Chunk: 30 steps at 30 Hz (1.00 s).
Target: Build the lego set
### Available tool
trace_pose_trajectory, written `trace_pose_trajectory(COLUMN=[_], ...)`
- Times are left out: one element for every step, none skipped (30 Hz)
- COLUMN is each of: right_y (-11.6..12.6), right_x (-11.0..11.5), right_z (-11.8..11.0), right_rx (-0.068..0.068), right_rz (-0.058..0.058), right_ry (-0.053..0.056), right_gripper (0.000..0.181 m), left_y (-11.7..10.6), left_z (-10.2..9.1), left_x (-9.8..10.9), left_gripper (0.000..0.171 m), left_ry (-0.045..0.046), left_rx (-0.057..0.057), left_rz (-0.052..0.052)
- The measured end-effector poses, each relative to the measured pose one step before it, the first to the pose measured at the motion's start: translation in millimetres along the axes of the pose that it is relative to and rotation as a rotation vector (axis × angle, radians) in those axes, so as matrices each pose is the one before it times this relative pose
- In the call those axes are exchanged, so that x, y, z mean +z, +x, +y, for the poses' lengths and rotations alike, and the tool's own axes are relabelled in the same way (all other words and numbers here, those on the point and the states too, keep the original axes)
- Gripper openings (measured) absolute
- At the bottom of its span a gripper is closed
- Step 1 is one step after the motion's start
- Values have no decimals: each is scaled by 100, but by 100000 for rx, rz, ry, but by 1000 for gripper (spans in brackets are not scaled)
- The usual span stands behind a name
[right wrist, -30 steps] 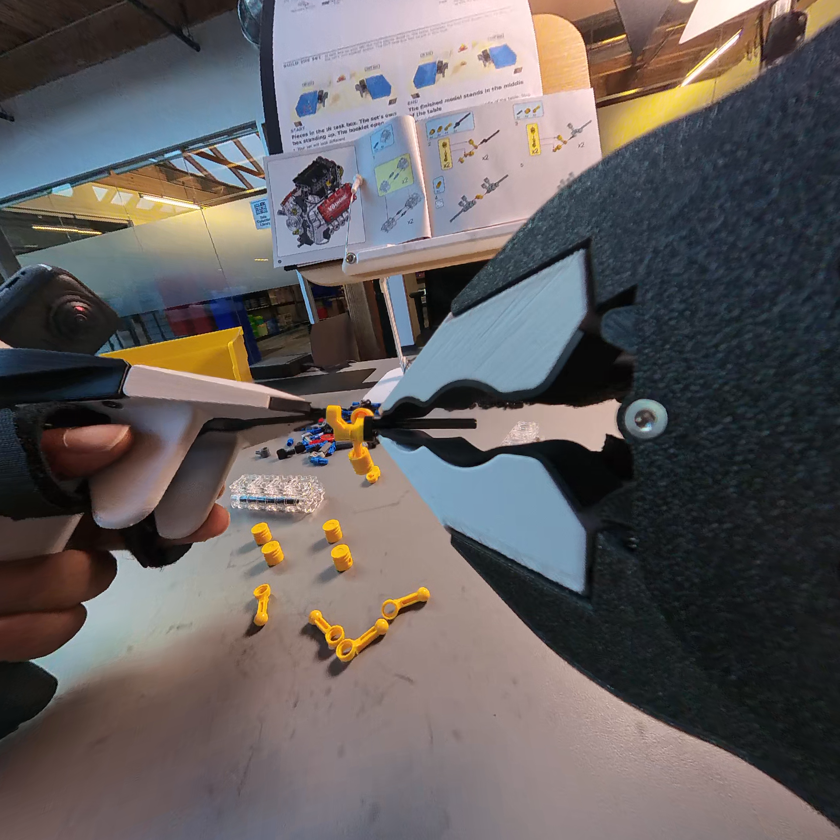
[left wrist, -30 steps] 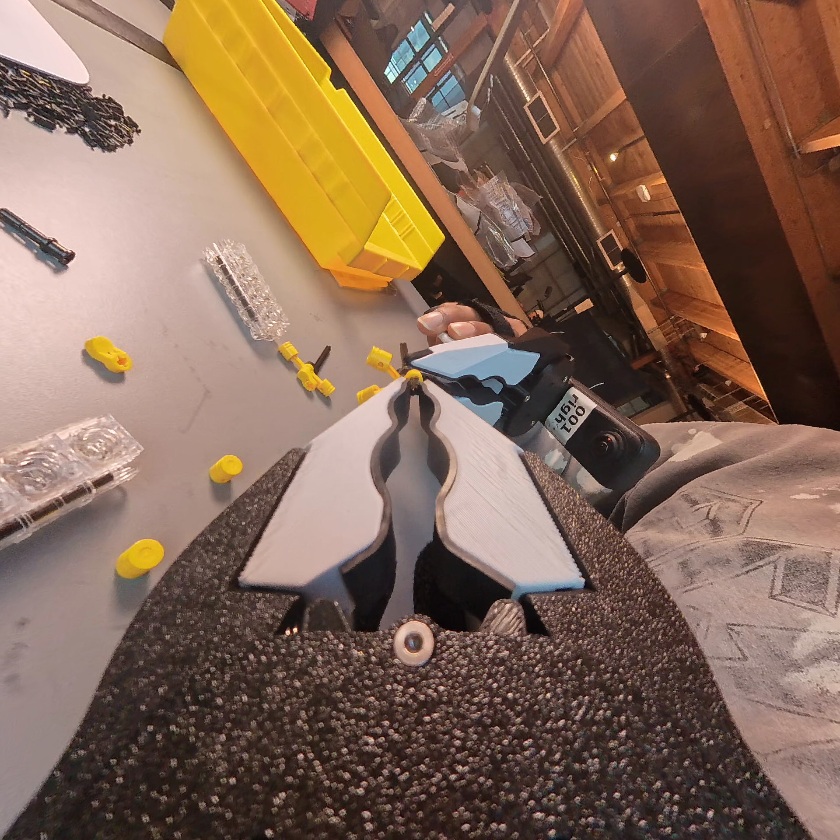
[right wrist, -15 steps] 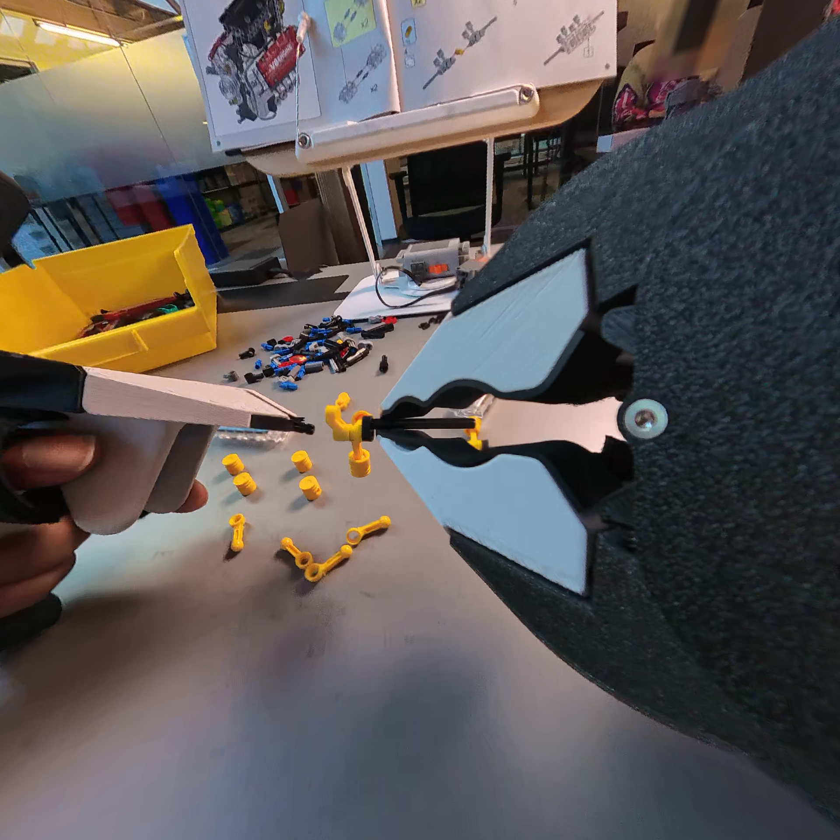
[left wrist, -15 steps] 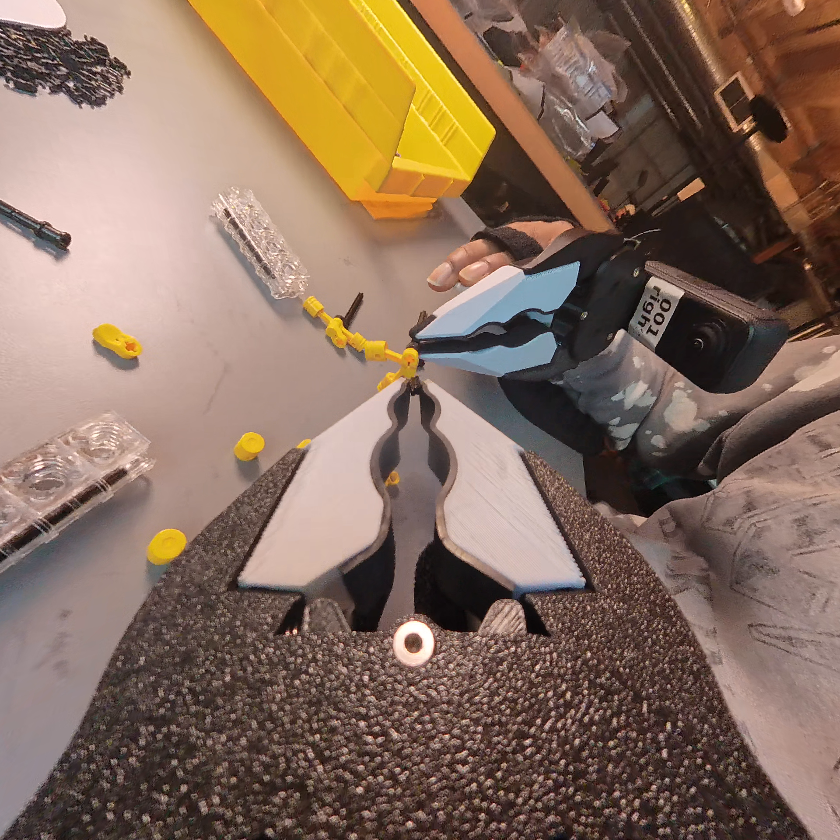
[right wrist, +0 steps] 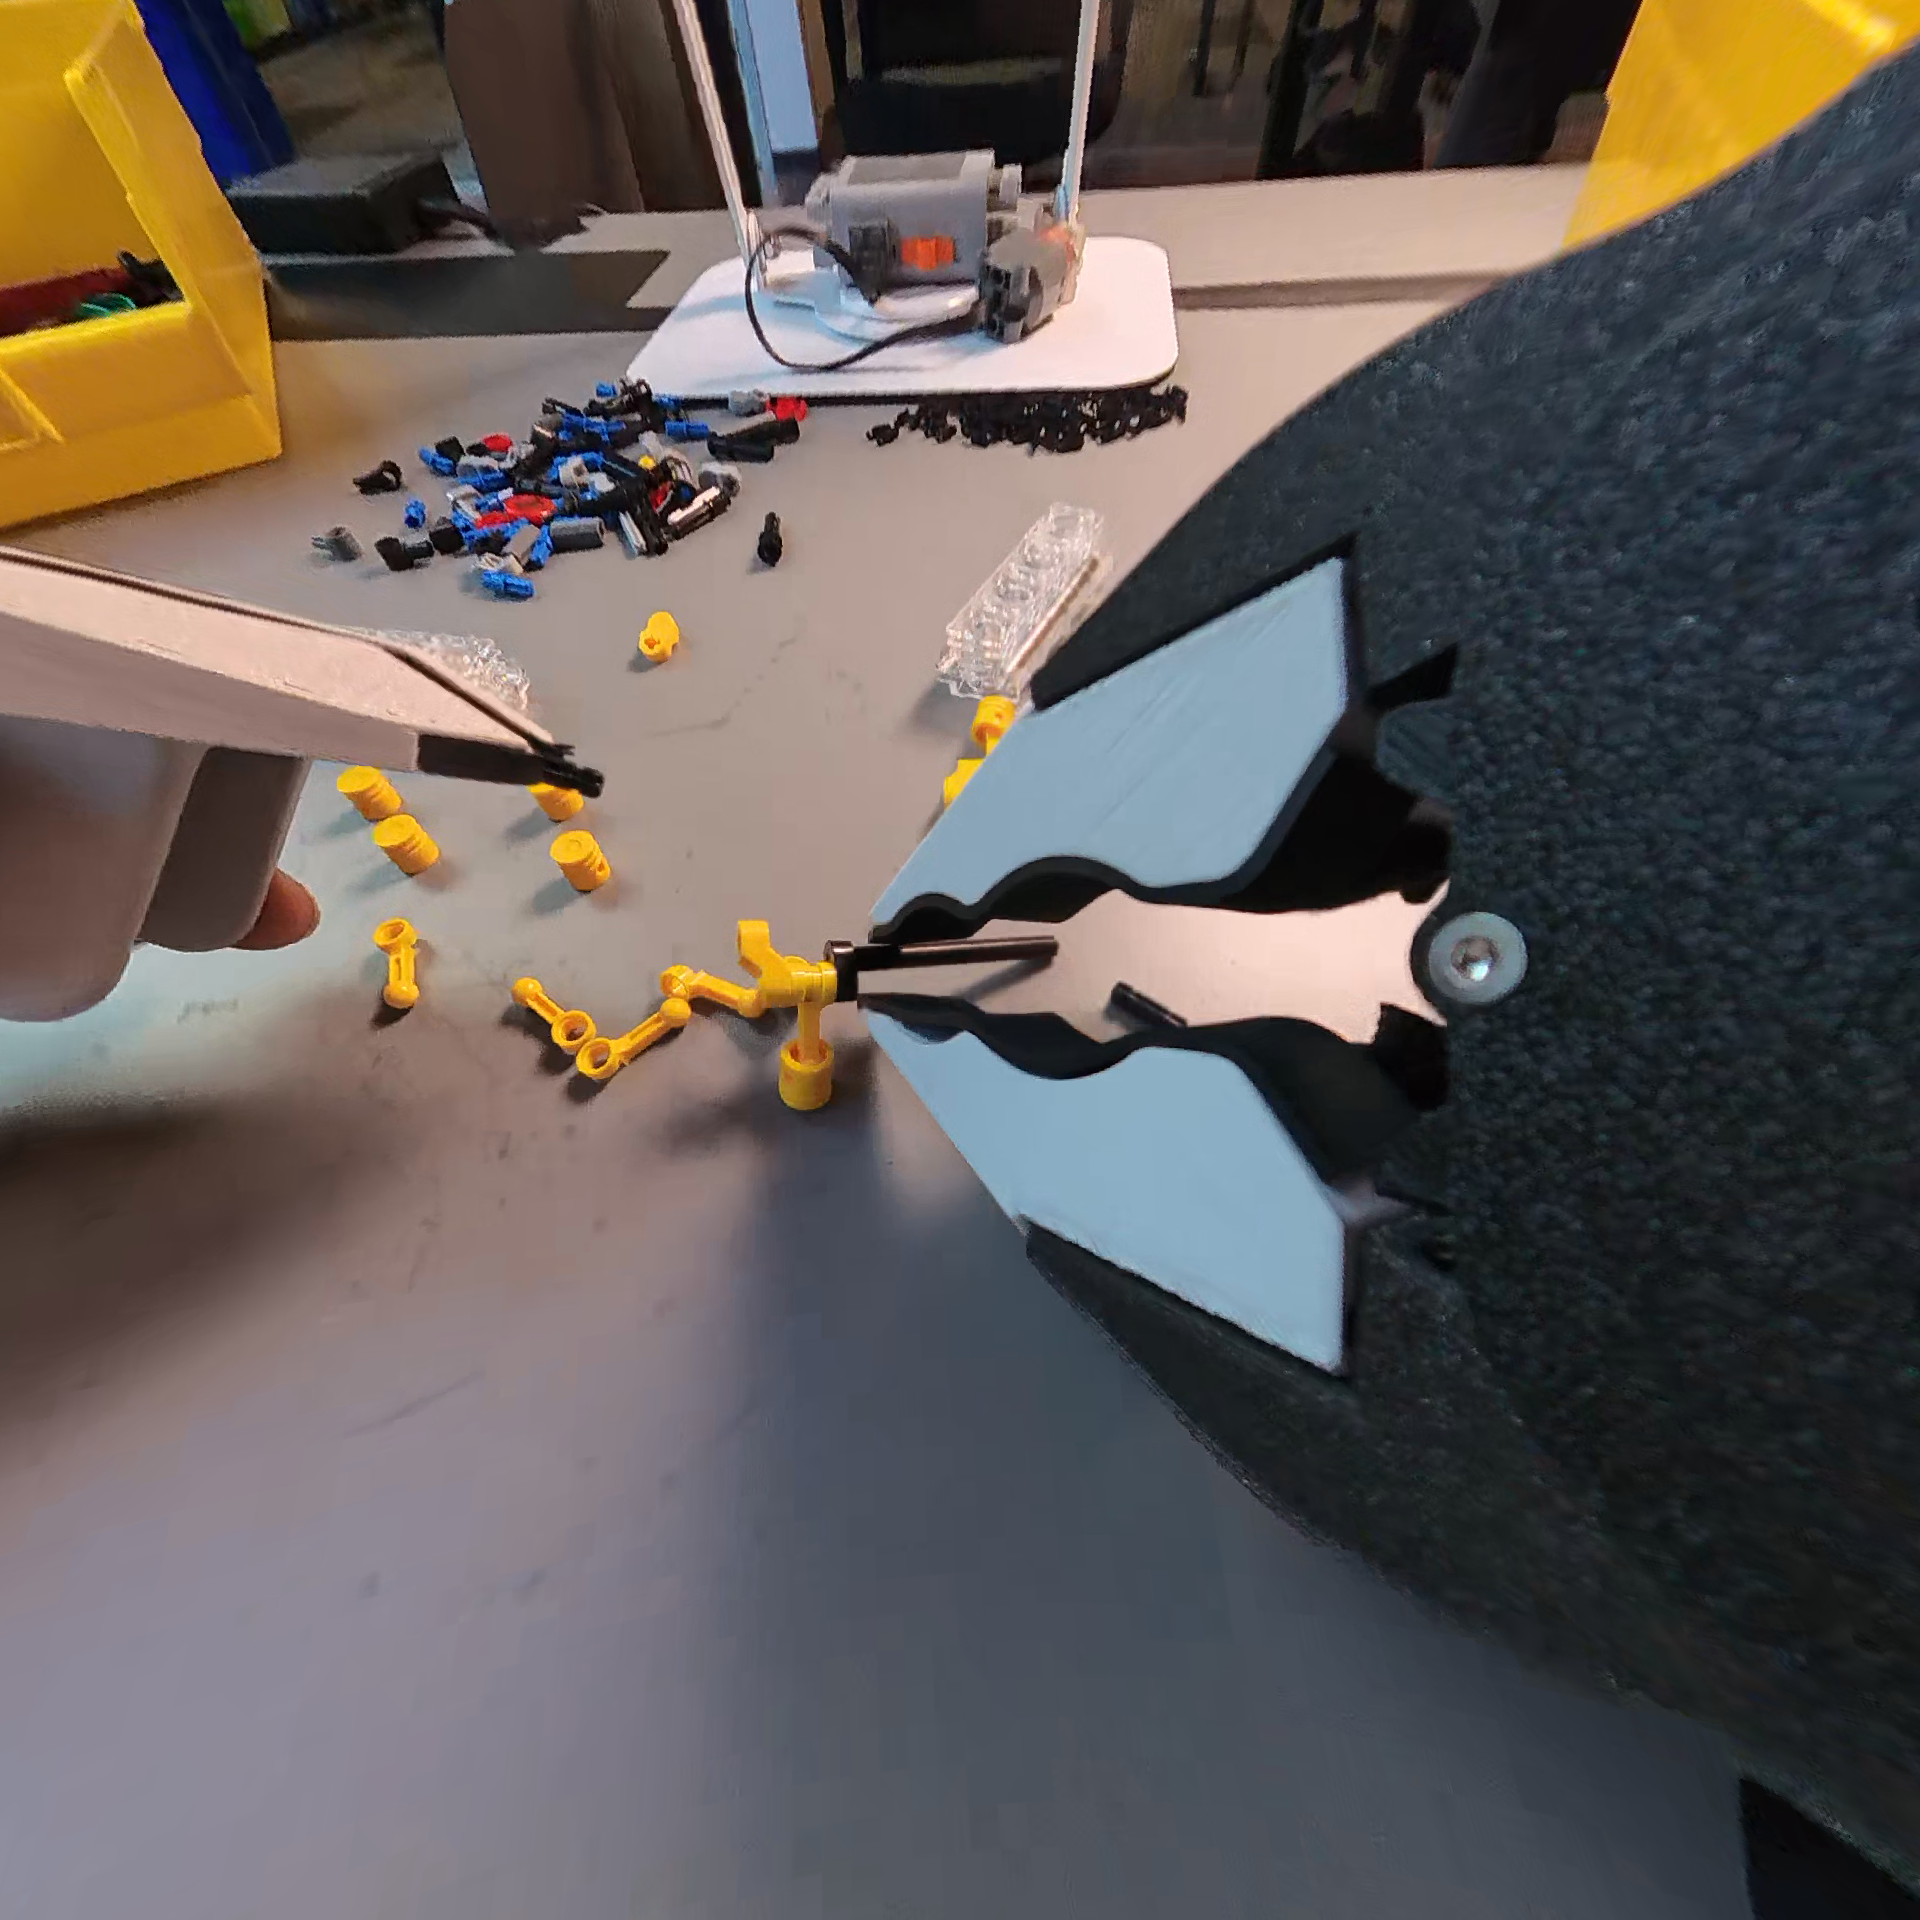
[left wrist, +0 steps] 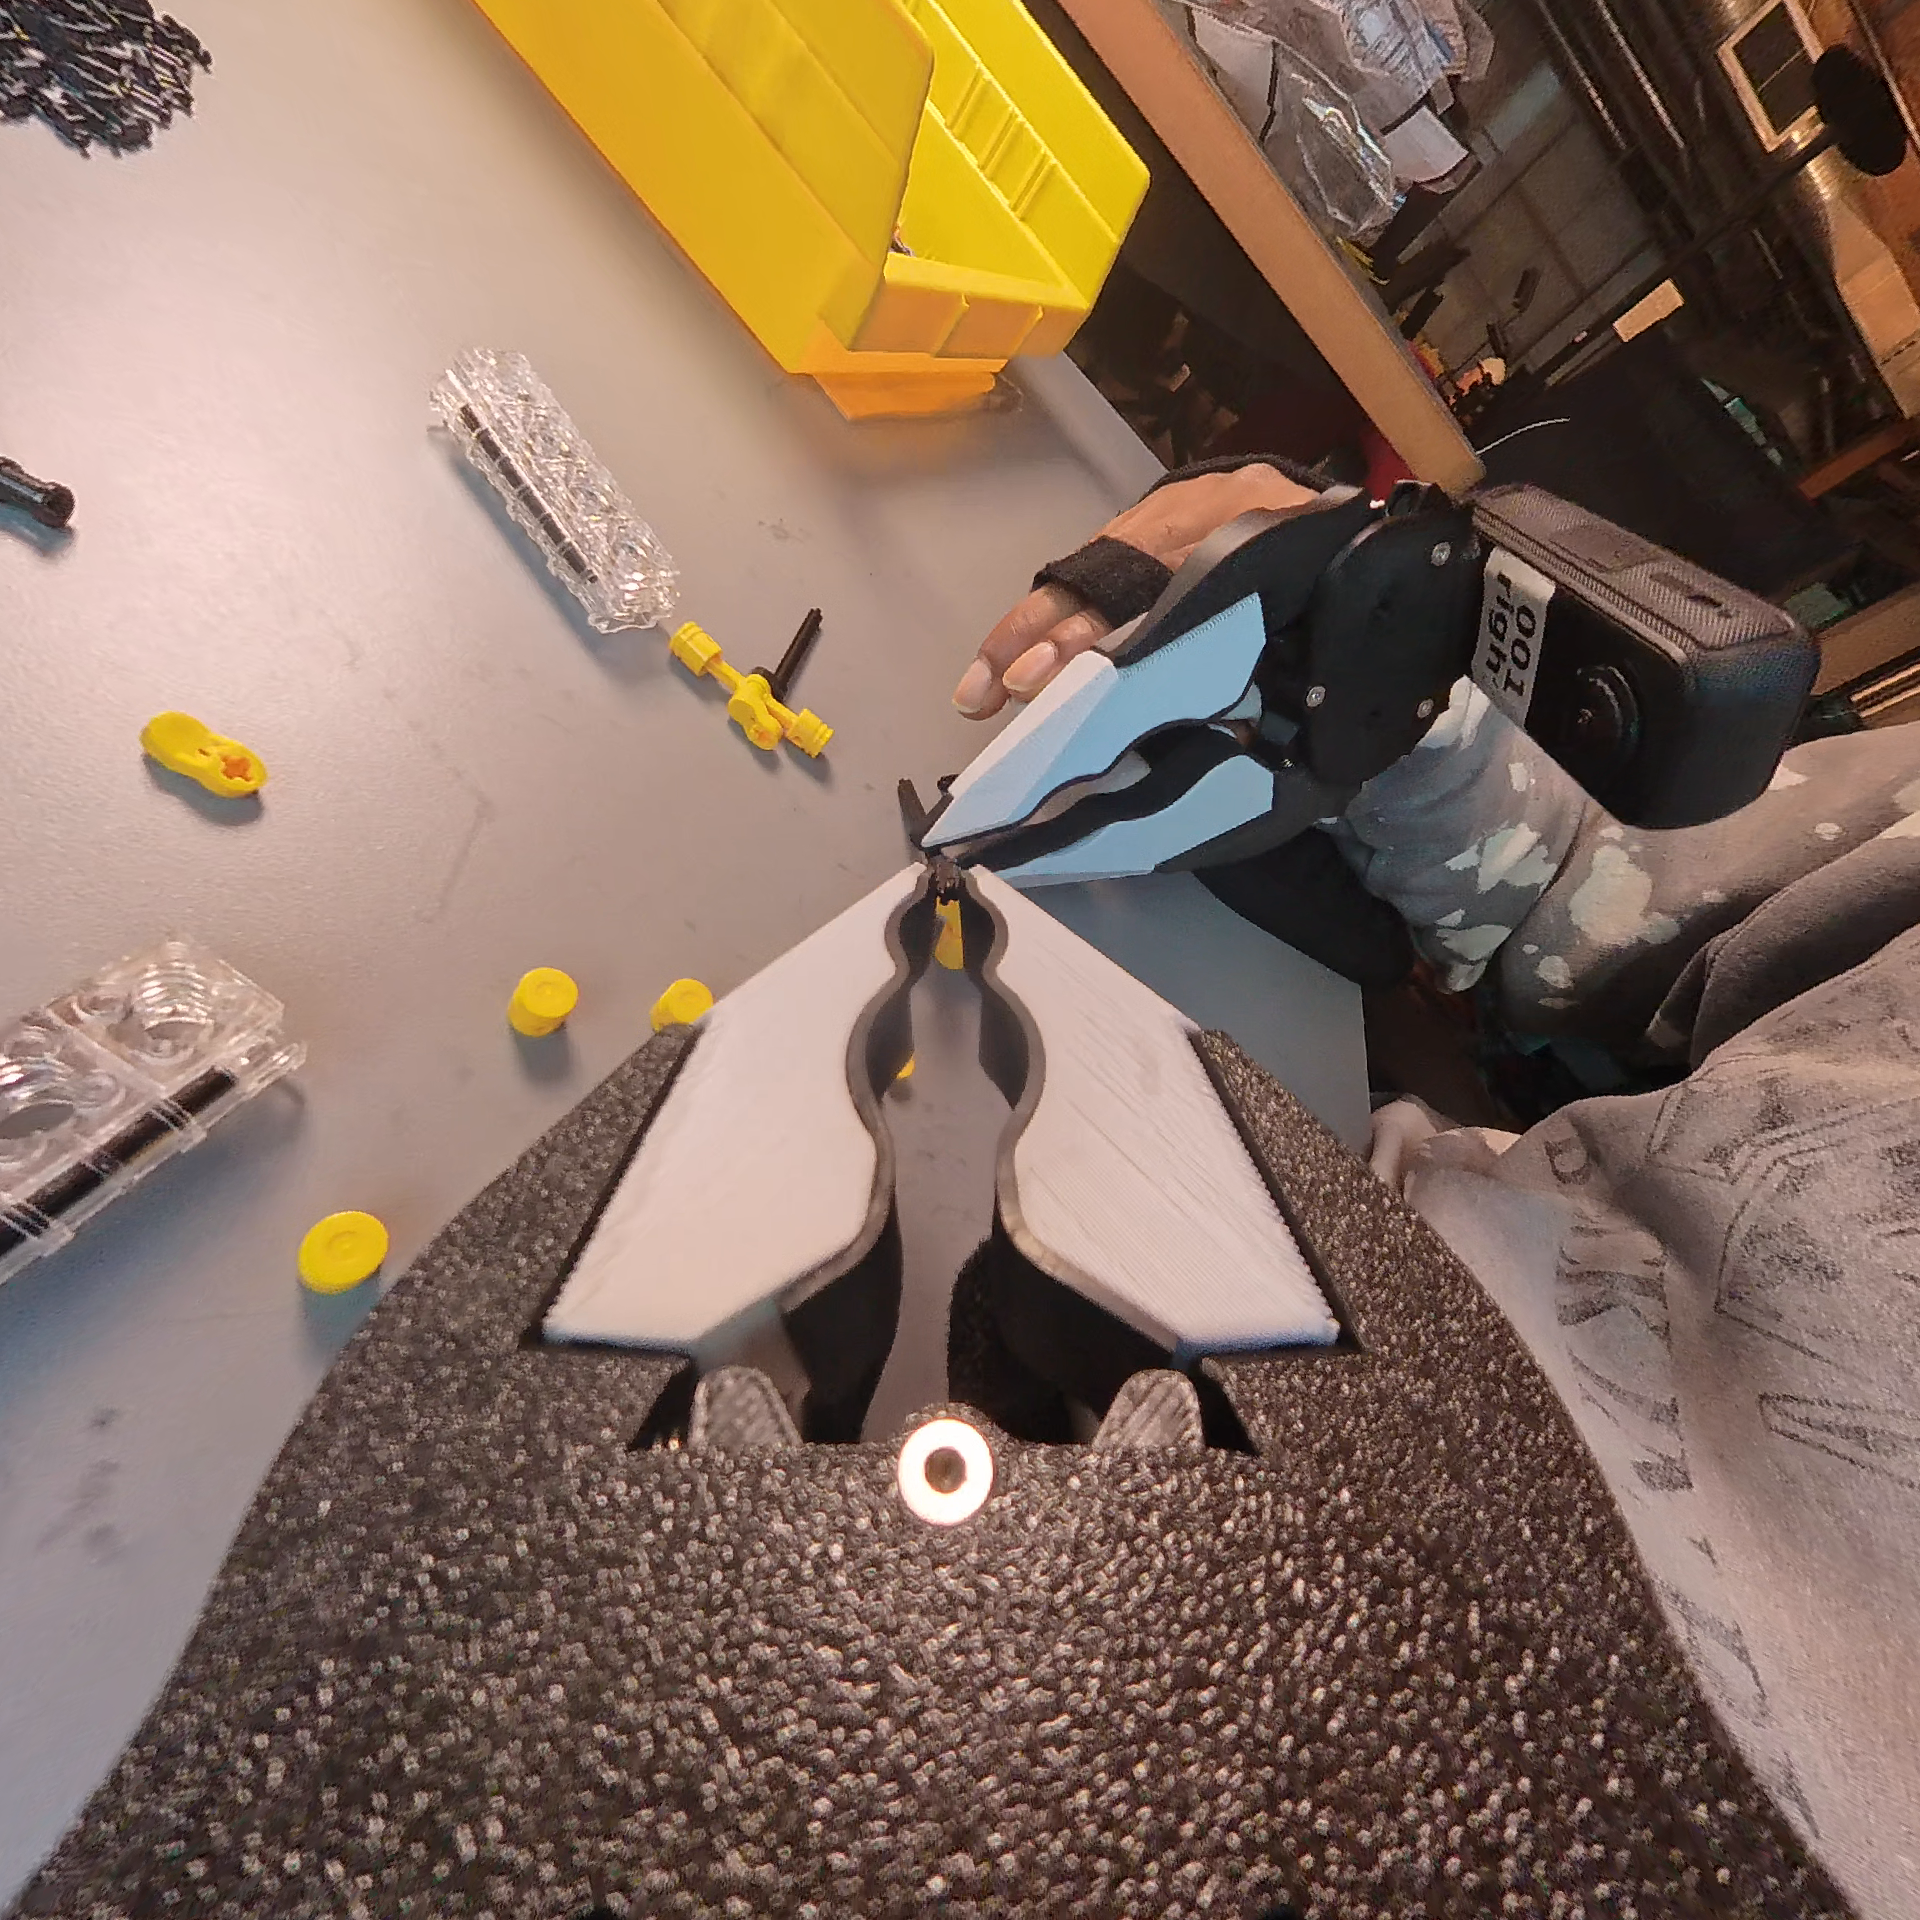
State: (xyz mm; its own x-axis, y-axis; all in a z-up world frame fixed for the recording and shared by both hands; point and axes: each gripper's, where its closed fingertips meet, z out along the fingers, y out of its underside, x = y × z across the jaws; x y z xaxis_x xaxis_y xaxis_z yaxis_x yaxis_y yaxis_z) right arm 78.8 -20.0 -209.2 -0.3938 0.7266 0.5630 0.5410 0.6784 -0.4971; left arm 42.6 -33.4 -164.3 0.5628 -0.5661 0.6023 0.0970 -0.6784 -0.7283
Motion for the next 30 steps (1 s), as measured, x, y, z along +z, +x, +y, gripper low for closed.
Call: trace_pose_trajectory(right_y=[-192,-175,-71,-59,-44,-115,-45,-10,-39,67,49,31,-66,-106,-74,-45,61,76,60,-10,-122,-96,-68,-80,-87,-143,-105,-12,-88,-162], right_x=[-92,-114,-121,-164,-211,-251,-275,-263,-207,-127,-60,-3,66,123,167,189,169,161,141,163,193,226,248,240,204,174,177,113,77,134], right_z=[-4,6,-1,-20,-41,-105,-229,-281,-183,-55,-1,-59,-84,-10,89,71,-6,27,13,-39,-52,-43,103,237,155,35,0,-87,-75,5], right_rx=[2528,2193,2118,2154,2417,2761,2891,2710,2475,1545,457,498,1020,1294,1075,593,437,679,1001,1044,773,470,596,507,304,616,1023,866,774,705], right_rz=[-2536,-2404,-1832,-1938,-2387,-3543,-3899,-4376,-5261,-4949,-5251,-5579,-6476,-6750,-6253,-5572,-4683,-4428,-4320,-4293,-4297,-3574,-3189,-2921,-2750,-2975,-2713,-1909,-2136,-2117], right_ry=[697,545,606,774,999,1389,2056,2522,1725,339,-340,-159,-218,-834,-1864,-2018,-1671,-1893,-1859,-1621,-1628,-1684,-2511,-3255,-2448,-1483,-1218,-578,-652,-1059], right_gripper=[10,11,13,16,20,23,25,27,30,31,33,33,32,32,31,31,30,29,28,27,26,25,25,24,23,22,21,19,18,13], left_y=[17,37,31,13,-3,8,5,12,27,43,64,63,49,28,-10,-35,-48,-32,-10,-6,5,14,1,5,8,4,26,19,23,31], left_z=[7,23,26,2,-11,1,3,-1,6,30,39,59,53,35,29,32,16,-18,2,7,5,13,6,-11,-10,2,2,11,8,12], left_x=[7,14,21,1,-2,-1,6,-1,-4,8,15,5,4,-2,-17,-30,-42,-41,-29,-31,-21,-34,-38,-30,-41,-31,-20,-16,-4,-13], left_gripper=[4,4,4,4,4,4,4,4,4,4,4,4,4,4,4,4,4,4,4,4,4,4,4,4,4,4,4,4,4,4], left_ry=[-85,-147,-165,-57,25,-12,-22,0,-43,-154,-255,-344,-396,-325,-297,-280,-132,54,21,-15,3,-61,-60,60,97,67,22,-35,-60,-88], left_rx=[111,111,64,67,34,-81,-207,-208,-130,-119,-49,176,420,575,613,552,322,26,-126,-114,-39,93,79,-72,-208,-208,-139,-37,73,167], left_rz=[51,197,215,44,-45,138,265,227,249,334,397,222,-5,-208,-382,-348,-271,-58,187,223,174,225,203,279,355,327,275,234,200,93])
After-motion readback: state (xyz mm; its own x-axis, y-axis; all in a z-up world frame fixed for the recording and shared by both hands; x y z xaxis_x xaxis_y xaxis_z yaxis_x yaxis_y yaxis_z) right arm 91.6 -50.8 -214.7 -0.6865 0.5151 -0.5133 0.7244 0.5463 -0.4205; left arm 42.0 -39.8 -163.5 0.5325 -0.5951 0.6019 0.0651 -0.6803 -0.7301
